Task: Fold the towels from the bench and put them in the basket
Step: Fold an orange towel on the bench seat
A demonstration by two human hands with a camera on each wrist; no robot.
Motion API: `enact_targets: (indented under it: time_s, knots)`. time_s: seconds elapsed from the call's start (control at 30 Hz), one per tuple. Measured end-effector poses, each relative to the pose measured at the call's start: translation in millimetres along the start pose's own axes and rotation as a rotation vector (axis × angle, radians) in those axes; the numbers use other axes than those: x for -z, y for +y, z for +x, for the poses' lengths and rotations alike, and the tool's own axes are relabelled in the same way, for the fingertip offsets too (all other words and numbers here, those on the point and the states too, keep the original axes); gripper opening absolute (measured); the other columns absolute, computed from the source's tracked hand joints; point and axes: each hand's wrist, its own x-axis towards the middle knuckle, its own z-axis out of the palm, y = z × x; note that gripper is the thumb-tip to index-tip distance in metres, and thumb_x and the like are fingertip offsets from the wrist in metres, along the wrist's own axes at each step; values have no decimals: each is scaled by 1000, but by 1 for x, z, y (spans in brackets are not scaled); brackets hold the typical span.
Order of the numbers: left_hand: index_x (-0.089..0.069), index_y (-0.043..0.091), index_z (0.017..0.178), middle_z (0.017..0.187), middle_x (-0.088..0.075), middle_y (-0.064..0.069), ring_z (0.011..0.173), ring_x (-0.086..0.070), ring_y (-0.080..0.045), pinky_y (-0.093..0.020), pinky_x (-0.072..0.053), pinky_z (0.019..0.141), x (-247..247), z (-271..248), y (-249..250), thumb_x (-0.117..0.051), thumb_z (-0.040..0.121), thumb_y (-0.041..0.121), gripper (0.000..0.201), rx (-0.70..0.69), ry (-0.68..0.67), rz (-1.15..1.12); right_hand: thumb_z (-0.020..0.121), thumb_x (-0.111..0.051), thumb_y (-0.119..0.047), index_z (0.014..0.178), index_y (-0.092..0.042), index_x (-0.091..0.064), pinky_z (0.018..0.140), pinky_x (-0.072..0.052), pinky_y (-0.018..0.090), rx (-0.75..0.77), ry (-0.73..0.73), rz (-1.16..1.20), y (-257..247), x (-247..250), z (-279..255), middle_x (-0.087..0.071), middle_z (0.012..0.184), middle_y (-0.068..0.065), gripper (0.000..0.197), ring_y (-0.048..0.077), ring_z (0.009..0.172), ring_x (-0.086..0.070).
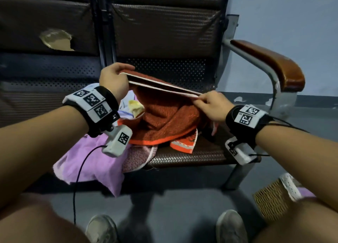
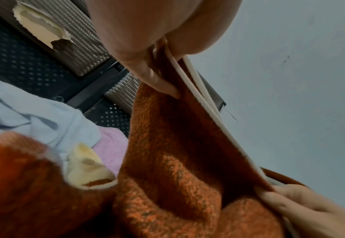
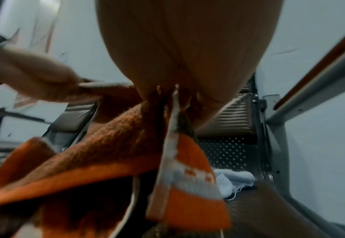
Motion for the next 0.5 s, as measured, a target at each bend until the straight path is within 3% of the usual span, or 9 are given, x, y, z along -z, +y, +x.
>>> enact_targets:
  time_s: [0.13, 0.23, 0.3, 0.33, 0.4, 0.43, 0.5]
  knots:
    - [-73, 3, 98, 91, -71, -17, 68, -71, -14, -20, -57, 62, 9, -4, -2, -43, 85, -13, 36, 20, -159, 49, 101, -49, -28, 80, -19, -66, 67, -34, 27, -62, 179, 178, 3, 10, 0, -59, 71, -6, 29, 16, 76, -59]
    - [-72, -3, 89, 79, -68, -19, 62, -63, -12, -24, -54, 58, 12, -13, 3, -45, 85, 15, 33, -119, -382, 322, 102, -43, -30, 73, -13, -61, 58, -35, 19, -163, 313, 295, 3, 18, -1, -59, 69, -5, 39, 7, 66, -53]
    - [-71, -4, 88, 77, -65, -15, 69, -58, -18, -33, -49, 70, 16, -18, 4, -51, 83, 38, 47, -184, -487, 445, 101, -48, -33, 69, -15, -62, 55, -31, 23, -134, 362, 280, 7, 26, -5, -59, 64, -7, 39, 4, 62, -53]
    - [-73, 3, 91, 80, -67, -8, 73, -58, -16, -32, -46, 73, 18, -21, 4, -56, 85, 48, 48, -199, -520, 475, 99, -54, -34, 74, -18, -69, 57, -32, 22, -86, 351, 237, 9, 28, -8, -62, 65, -8, 33, 3, 63, -56]
    - [-75, 26, 98, 86, -72, 10, 79, -63, -3, -20, -47, 74, 21, -24, 7, -69, 84, 55, 33, -278, -538, 550, 91, -68, -34, 86, -28, -76, 61, -38, 15, 41, 260, 149, 14, 34, -16, -66, 67, -15, 12, -6, 65, -59]
    - [-73, 29, 101, 90, -73, 11, 85, -65, -2, -19, -48, 76, 24, -24, 9, -74, 82, 52, 29, -346, -506, 621, 87, -72, -34, 78, -33, -70, 61, -38, 12, 104, 206, 99, 16, 36, -19, -63, 64, -17, 9, -9, 62, -57]
    - [-70, 18, 106, 99, -71, -2, 95, -66, -18, -35, -50, 86, 27, -21, 14, -72, 76, 48, 42, -449, -414, 720, 83, -76, -32, 68, -29, -54, 61, -36, 21, 153, 143, -15, 21, 38, -24, -55, 60, -13, 27, -2, 60, -54]
